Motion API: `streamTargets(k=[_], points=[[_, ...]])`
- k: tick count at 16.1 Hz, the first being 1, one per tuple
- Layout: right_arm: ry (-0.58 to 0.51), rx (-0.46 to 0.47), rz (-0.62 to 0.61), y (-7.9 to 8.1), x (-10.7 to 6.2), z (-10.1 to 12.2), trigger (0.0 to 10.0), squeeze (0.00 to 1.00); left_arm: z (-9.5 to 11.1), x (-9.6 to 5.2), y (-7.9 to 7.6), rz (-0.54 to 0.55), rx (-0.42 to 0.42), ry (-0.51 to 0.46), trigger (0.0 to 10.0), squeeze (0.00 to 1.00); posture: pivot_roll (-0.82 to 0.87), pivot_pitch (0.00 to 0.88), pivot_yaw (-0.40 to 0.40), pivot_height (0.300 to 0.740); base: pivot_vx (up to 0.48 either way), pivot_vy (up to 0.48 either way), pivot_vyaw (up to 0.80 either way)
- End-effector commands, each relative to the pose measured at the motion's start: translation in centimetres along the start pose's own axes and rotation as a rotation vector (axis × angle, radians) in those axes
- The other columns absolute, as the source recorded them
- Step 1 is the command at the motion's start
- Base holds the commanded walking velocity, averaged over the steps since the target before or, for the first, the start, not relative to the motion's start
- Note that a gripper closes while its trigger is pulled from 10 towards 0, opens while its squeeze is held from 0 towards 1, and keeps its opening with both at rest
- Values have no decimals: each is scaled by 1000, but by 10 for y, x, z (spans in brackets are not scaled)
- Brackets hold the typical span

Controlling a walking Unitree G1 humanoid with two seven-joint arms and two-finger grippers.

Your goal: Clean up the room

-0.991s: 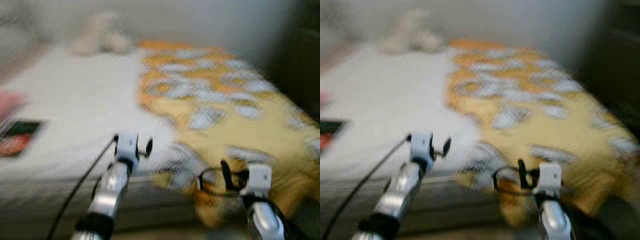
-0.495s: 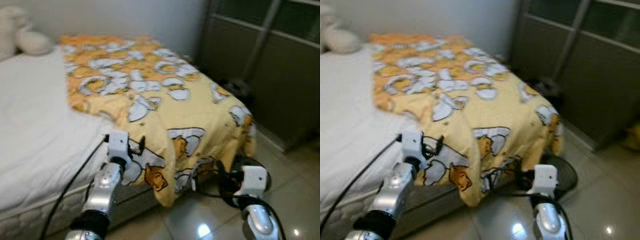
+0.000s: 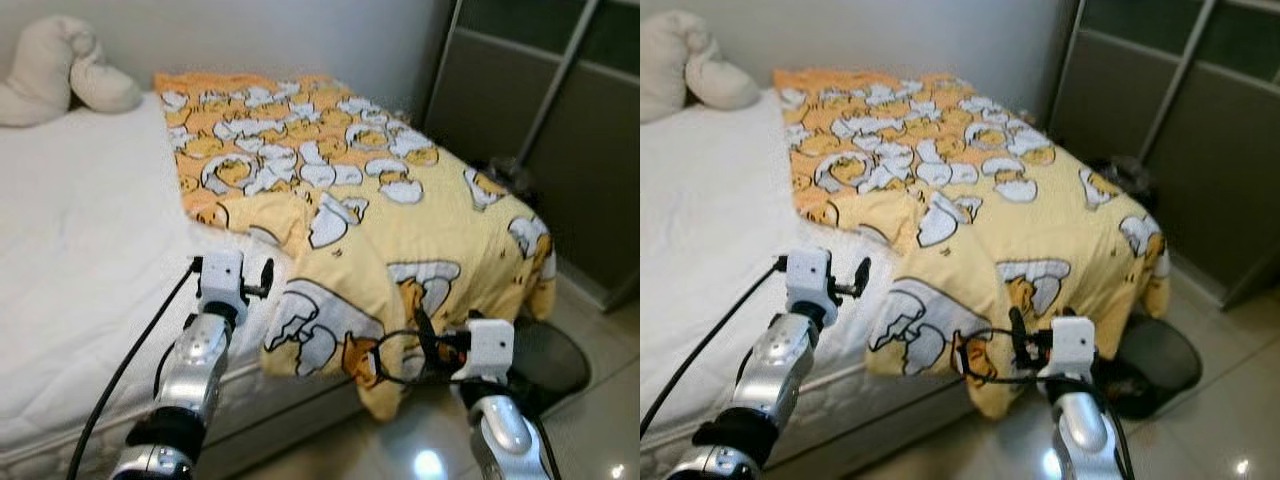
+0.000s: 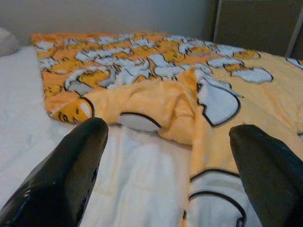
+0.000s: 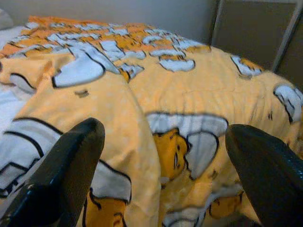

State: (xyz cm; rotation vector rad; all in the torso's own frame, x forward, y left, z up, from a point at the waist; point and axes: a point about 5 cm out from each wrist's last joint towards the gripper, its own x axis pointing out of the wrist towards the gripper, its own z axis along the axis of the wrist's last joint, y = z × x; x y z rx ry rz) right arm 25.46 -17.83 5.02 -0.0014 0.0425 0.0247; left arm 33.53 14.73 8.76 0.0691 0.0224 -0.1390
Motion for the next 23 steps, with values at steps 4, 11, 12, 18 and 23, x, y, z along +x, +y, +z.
streamTargets(k=[4,11,12,18,23], points=[[36,-5,-23,-8,-6,-9,10000,0,2,3,-12,-41,4,-9,10000,0,41,0,-17,740,332,346,-739],[32,10,-45,-11,-10,-11,10000,0,-5,1,-16,-27,-50,16,10000,0,27,0,-5,740,187,-55,-421],[30,9,-44,-10,-10,-11,10000,0,-6,1,-17,-25,-60,19,10000,0,29,0,-6,740,349,-326,0],[39,4,-28,-10,-12,-11,10000,0,-15,0,-23,-26,-8,71,10000,0,32,0,-21,740,358,-316,0],[57,-42,65,-2,-25,-11,10000,0,-20,10,4,170,-70,178,10000,0,-7,24,-55,740,379,0,0]])
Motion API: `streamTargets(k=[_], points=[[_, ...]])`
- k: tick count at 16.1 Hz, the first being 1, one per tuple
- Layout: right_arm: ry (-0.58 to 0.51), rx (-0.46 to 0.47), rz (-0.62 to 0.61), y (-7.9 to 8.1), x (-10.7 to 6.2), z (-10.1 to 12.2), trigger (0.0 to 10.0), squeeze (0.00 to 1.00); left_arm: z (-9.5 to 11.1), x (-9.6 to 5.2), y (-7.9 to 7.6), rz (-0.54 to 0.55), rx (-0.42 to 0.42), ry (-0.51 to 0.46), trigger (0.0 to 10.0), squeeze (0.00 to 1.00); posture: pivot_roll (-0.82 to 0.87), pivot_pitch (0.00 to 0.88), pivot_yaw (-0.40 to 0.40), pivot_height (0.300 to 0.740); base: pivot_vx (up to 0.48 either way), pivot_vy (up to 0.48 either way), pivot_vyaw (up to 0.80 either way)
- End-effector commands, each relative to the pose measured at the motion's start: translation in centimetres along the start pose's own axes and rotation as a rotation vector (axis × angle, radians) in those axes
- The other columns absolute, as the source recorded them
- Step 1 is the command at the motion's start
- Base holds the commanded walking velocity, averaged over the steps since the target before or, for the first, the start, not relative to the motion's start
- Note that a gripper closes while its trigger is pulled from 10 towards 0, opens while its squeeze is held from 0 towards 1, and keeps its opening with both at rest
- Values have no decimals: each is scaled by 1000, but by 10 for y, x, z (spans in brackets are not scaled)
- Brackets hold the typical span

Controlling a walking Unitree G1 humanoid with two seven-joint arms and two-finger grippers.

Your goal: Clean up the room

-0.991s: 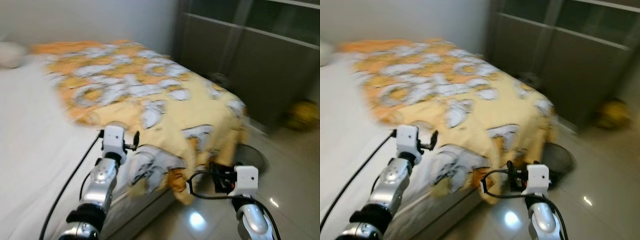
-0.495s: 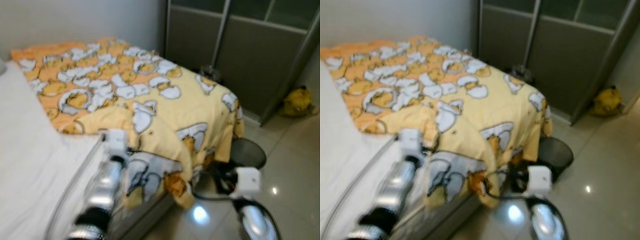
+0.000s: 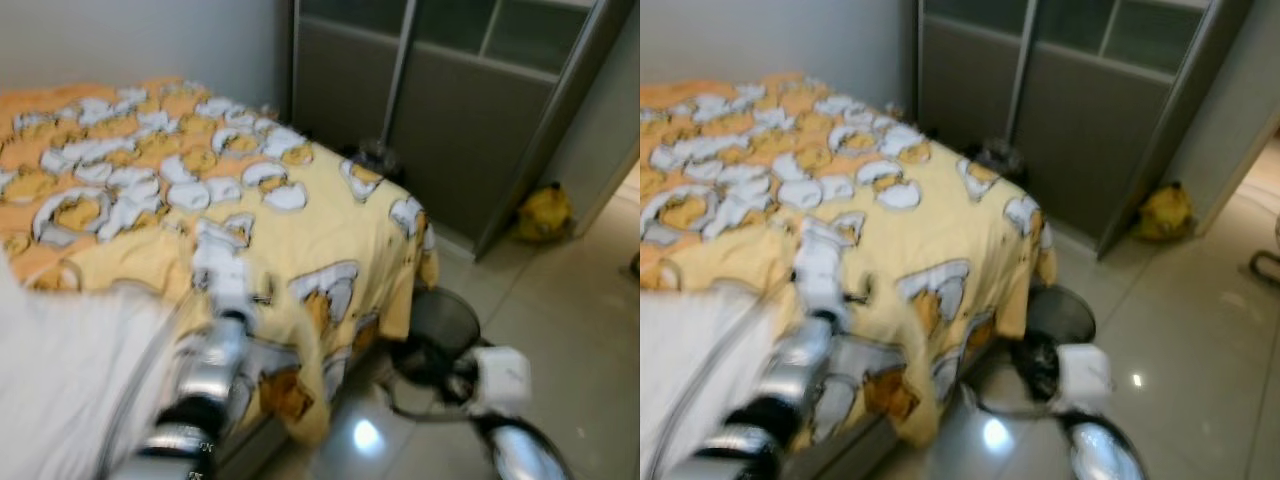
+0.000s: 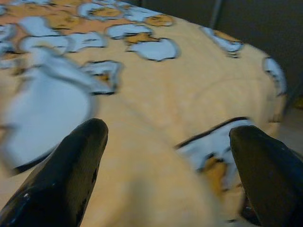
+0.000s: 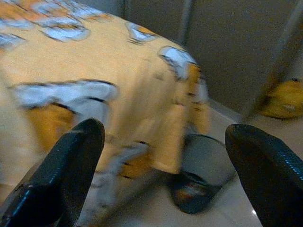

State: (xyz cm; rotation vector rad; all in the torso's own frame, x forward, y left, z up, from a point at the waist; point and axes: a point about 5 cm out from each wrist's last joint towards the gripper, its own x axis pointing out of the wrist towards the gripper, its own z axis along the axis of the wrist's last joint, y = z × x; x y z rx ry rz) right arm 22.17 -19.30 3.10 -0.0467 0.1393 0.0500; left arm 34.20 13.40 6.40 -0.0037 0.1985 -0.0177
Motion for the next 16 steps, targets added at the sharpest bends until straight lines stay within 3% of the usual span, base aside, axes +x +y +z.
streamTargets(k=[1,4,6,8,11,14,16], points=[[-48,2,52,13,3,12,10000,0,6,3,21,74,21,-5,10000,0,-11,33,-60,740,0,0,706],[-20,-4,78,15,-4,9,10000,0,11,5,26,85,65,-24,10000,0,-20,54,-67,740,0,0,538],[1,-17,127,18,-15,8,10000,0,11,5,36,155,78,-28,10000,0,-36,102,-81,740,0,0,503],[35,-7,118,17,-22,4,10000,0,7,2,42,178,74,-18,10000,0,-43,119,-86,740,0,0,0],[62,-5,118,13,-28,2,10000,0,-8,-5,42,128,96,12,10000,0,-38,155,-101,740,0,0,0],[87,-33,150,9,-46,7,10000,0,-8,-8,60,251,150,-17,10000,0,-93,241,-161,740,0,0,0],[99,-52,157,6,-56,10,10000,0,-8,-8,60,263,139,-24,10000,0,-116,255,-183,740,0,0,0]])
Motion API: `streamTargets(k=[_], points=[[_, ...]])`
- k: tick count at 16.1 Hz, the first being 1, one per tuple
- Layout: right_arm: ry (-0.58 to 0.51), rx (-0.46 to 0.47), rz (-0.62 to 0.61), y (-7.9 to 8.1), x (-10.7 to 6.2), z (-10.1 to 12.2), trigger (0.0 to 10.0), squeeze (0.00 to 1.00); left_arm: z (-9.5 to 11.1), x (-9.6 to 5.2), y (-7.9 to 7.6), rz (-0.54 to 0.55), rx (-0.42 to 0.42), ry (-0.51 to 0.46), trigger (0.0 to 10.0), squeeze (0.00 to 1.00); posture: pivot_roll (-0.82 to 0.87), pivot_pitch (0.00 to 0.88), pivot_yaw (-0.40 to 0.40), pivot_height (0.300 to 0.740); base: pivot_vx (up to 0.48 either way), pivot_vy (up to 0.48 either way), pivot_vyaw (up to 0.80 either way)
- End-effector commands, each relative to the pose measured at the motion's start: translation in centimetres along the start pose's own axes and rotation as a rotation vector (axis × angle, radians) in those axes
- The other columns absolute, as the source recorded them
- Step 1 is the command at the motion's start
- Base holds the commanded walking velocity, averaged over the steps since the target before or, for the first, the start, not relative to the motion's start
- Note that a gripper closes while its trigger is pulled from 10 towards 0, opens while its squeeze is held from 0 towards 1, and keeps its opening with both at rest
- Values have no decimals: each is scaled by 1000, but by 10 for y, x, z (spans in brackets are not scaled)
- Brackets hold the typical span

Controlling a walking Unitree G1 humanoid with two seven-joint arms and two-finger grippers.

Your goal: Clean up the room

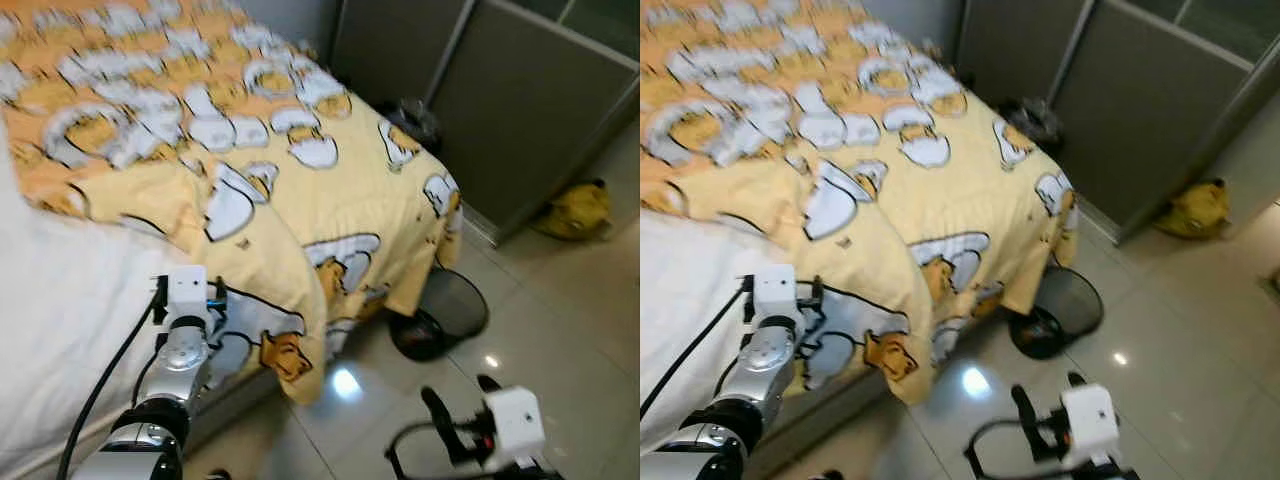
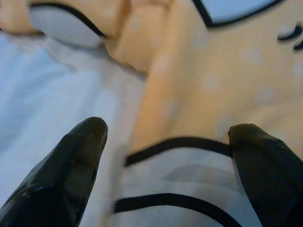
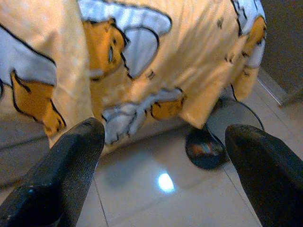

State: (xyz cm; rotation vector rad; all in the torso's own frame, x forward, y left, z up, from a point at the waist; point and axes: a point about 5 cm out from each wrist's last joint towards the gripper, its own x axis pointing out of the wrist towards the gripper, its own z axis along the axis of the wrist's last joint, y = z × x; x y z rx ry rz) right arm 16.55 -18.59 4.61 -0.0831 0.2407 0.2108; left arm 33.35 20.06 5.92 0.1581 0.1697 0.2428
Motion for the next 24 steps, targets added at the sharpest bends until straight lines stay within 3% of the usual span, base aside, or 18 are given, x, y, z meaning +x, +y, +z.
streamTargets(k=[1,6,7,11,13,14,16,21,24], points=[[8,-14,-5,-6,-5,3,10000,0,-3,-2,-8,-8,-5,12,10000,0,-134,263,-199,740,0,0,0],[37,-27,-2,-10,-14,6,10000,0,-8,-2,-9,3,2,68,10000,0,-155,256,-211,740,0,0,0],[42,-25,-4,-10,-13,6,10000,0,-15,-3,-3,26,-21,116,0,0,-154,255,-210,740,0,0,0],[52,-15,-10,-10,-11,6,10000,0,-34,-7,21,117,-81,230,0,0,-149,256,-202,740,0,0,0],[59,-14,-12,-10,-11,4,10000,0,-39,-8,35,133,28,243,0,0,-148,251,-197,740,0,0,0],[61,-15,-14,-11,-11,4,10000,0,-44,-11,51,167,122,260,0,0,-148,247,-194,740,0,0,0],[65,-13,-16,-13,-11,3,10000,0,-52,-17,75,196,148,269,0,0,-130,245,-195,740,0,0,0],[81,-8,3,-12,-3,-2,10000,0,-80,-35,81,198,73,399,0,0,-95,223,-197,740,0,0,0],[80,-9,17,-12,5,-3,10000,0,-97,-49,66,128,3,447,0,0,-70,185,-183,740,0,0,0]])
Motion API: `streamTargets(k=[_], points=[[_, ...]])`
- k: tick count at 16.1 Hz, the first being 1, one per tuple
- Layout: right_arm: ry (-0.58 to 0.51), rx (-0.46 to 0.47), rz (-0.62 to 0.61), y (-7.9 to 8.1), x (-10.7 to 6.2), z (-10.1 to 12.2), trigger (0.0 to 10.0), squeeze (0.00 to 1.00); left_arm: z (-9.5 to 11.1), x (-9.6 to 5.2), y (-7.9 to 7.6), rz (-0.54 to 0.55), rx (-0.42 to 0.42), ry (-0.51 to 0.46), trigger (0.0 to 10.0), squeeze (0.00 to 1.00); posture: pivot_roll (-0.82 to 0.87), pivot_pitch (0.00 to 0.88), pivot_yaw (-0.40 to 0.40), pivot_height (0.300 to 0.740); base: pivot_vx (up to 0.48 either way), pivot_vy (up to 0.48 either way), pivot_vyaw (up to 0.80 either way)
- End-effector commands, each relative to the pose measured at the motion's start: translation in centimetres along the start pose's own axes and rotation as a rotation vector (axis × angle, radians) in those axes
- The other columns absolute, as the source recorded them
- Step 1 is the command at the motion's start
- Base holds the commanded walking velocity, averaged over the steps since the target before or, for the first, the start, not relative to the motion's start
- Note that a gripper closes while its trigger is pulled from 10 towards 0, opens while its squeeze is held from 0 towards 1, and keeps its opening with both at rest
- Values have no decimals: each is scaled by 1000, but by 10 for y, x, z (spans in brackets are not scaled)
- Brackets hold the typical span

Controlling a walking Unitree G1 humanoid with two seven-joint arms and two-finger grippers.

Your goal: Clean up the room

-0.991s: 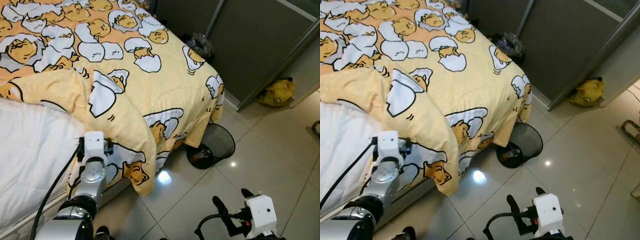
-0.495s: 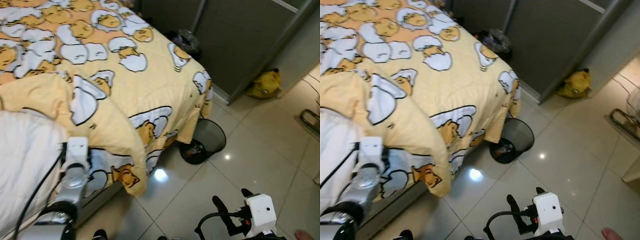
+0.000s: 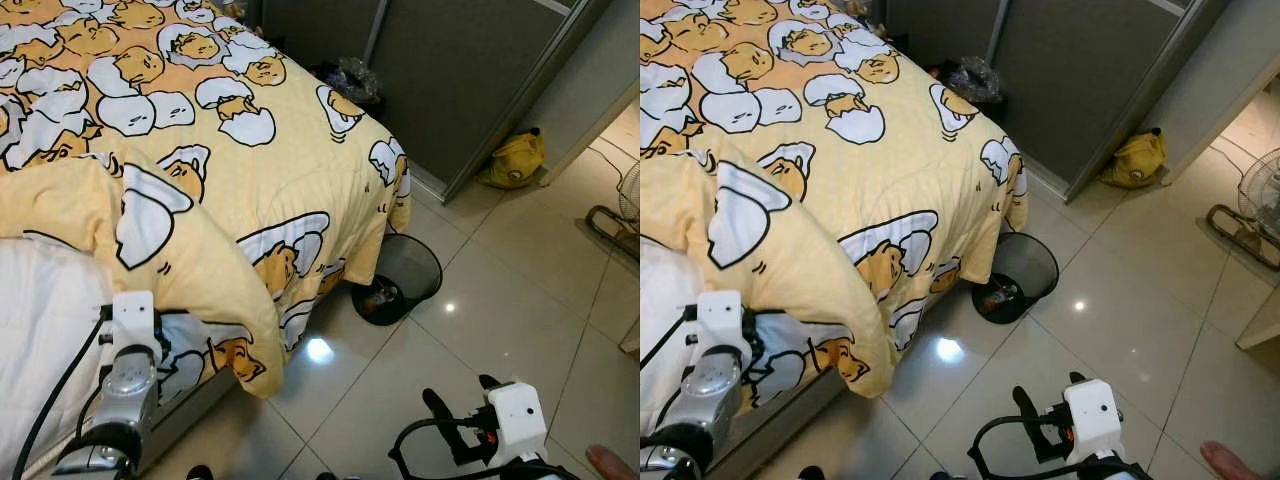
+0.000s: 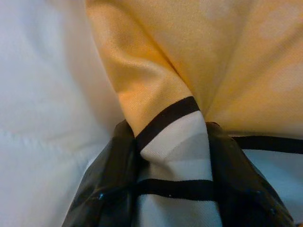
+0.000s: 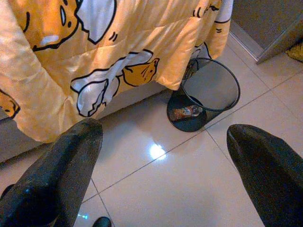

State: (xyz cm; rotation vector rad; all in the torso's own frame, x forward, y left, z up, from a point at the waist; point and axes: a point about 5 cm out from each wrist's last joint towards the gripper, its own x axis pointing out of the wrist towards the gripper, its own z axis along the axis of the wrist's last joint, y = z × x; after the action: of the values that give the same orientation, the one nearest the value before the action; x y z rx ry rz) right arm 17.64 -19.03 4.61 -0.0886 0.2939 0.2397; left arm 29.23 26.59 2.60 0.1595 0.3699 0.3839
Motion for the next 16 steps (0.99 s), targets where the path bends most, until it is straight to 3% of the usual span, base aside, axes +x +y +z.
streamTargets(k=[1,8,10,11,12,16], points=[[26,-3,-13,-6,-2,-6,10000,0,-57,-22,-2,-19,-4,237,0,0,-59,171,-177,740,0,0,0],[-35,56,-13,4,44,-2,10000,0,-47,-25,-19,-132,115,97,0,0,43,60,-93,740,0,0,0],[-60,64,-21,4,58,1,10000,0,-46,-27,-27,-187,94,81,0,0,62,19,-73,740,0,0,0],[-69,68,-26,3,64,4,10000,0,-43,-27,-35,-213,106,69,549,0,76,0,-66,740,0,0,0],[-78,68,-28,3,69,5,10000,0,-40,-27,-42,-228,91,68,10000,0,81,0,-62,740,0,0,0],[-98,58,-20,1,78,9,10000,0,-39,-30,-57,-243,41,68,10000,0,80,0,-69,740,-217,0,0]])
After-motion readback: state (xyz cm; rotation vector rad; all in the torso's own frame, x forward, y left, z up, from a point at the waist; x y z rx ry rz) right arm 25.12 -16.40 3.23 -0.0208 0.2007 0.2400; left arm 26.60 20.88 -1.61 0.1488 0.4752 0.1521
